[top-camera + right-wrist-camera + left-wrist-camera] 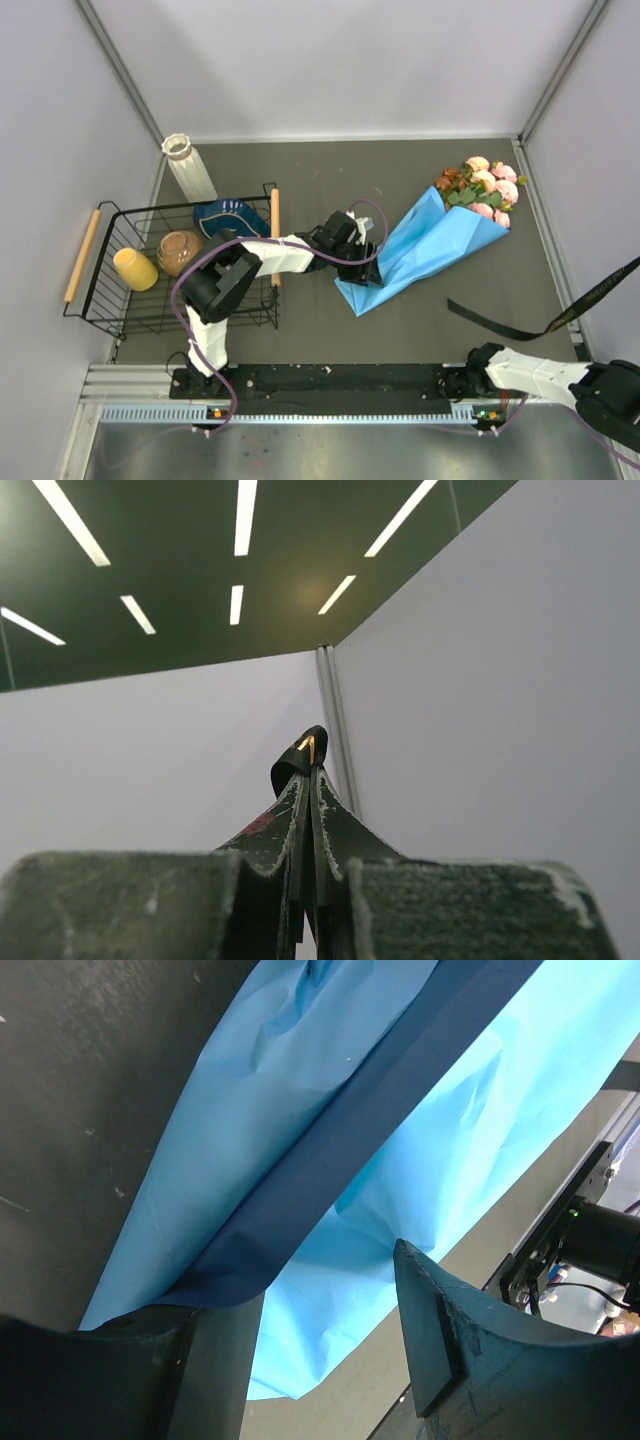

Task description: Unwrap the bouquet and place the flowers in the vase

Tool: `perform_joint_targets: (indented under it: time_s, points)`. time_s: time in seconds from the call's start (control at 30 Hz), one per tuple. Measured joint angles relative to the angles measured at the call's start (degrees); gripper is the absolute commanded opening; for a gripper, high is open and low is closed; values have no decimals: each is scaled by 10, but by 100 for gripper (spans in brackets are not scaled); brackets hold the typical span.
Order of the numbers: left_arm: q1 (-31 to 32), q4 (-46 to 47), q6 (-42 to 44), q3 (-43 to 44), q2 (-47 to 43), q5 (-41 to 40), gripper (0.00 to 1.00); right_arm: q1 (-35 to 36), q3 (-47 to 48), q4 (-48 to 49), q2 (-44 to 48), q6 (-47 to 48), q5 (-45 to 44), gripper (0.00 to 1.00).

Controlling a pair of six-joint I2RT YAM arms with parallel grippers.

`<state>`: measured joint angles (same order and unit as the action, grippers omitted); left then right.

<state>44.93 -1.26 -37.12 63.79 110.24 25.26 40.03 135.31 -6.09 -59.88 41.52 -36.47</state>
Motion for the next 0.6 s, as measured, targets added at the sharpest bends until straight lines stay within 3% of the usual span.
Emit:
perform_joint_targets:
  time_s: [0.2,0.43,0.6]
  points:
    - [0,-1,0,1,0,0,61,0,-101,32,14,15,-15,0]
    - [0,-1,3,1,-1,2,63,0,-435,89,139,-12,-92,0]
    - [0,-1,9,1,-2,3,63,0,-627,49,276,-105,-145,0]
